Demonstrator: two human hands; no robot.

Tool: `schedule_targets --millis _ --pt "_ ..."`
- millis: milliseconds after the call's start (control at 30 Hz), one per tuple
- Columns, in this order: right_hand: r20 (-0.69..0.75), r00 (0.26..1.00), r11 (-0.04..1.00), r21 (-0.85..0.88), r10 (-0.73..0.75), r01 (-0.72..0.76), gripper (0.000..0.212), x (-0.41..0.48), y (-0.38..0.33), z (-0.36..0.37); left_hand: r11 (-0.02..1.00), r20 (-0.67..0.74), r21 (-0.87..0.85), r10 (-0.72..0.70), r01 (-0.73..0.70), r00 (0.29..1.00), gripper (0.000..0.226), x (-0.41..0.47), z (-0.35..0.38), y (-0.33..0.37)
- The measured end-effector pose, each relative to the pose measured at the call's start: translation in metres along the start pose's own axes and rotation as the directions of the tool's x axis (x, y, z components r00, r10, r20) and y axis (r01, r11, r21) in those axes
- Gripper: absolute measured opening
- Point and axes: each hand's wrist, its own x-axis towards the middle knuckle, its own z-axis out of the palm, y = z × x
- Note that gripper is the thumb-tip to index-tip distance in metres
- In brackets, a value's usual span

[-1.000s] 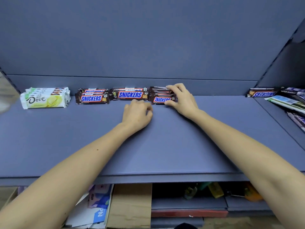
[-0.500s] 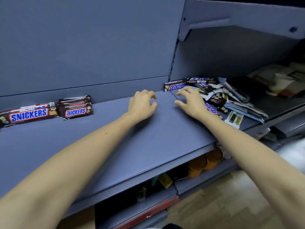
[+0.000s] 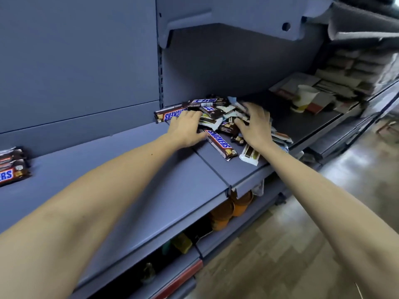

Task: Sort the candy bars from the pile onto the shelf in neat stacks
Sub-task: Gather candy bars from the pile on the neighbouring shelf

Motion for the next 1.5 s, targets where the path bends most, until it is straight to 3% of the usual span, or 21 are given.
schedule_targets --millis 133,200,300,567,733,867,1000,1100,1233,1400,1500 --pt "0.214 0.958 0.981 -0.015 0.19 -0.191 0.067 0.01 0.016 0.002 0.999 0.105 0.034 0.025 -0.029 0.994 0.076 0.015 0.012 0.014" --pt "0.29 0.935 0.978 -0.097 0.204 -0.184 0.068 0.01 0.023 0.005 1.0 0.129 0.002 0.008 -0.008 0.992 0.079 0.02 0.017 0.017" --pt "0.243 0.95 0.972 -0.179 0.196 -0.155 0.064 0.01 0.025 0.004 0.998 0.116 -0.048 -0.036 0.042 0.993 0.08 0.024 0.023 0.02" --pt "0.167 0.967 0.977 -0.118 0.193 -0.175 0.051 0.013 0.027 0.006 0.996 0.152 -0.033 -0.072 0.078 0.986 0.069 0.029 0.03 0.017" --pt "0.048 0.988 0.986 -0.093 0.146 -0.141 0.033 0.015 0.028 0.003 0.99 0.08 0.115 0.067 -0.075 0.995 0.043 0.025 0.026 0.008" --pt "-0.044 0.998 0.992 -0.118 0.036 -0.041 0.029 0.013 0.022 0.004 0.963 0.083 0.206 0.161 -0.175 0.983 0.035 0.014 0.019 -0.004" --pt "-0.121 0.972 0.976 -0.103 -0.203 0.191 0.027 0.014 -0.006 0.002 0.976 -0.129 0.135 0.188 -0.171 0.974 0.029 0.005 0.002 -0.018" --pt "-0.067 0.942 0.944 -0.033 -0.329 0.327 0.027 0.014 -0.04 0.006 0.997 -0.309 0.011 0.082 -0.083 0.947 0.027 -0.006 -0.009 -0.035" --pt "-0.046 0.934 0.912 0.205 -0.354 0.355 0.021 0.011 -0.092 0.014 0.961 -0.483 -0.275 -0.167 0.032 0.86 0.027 -0.032 -0.032 -0.061" --pt "0.084 0.952 0.855 0.468 -0.293 0.222 0.022 0.008 -0.163 0.038 0.846 -0.494 -0.501 -0.451 0.18 0.743 0.027 -0.084 -0.066 -0.112" --pt "0.216 0.907 0.839 0.499 -0.362 0.216 0.022 -0.006 -0.208 0.058 0.768 -0.472 -0.58 -0.589 0.272 0.656 0.026 -0.13 -0.082 -0.148"
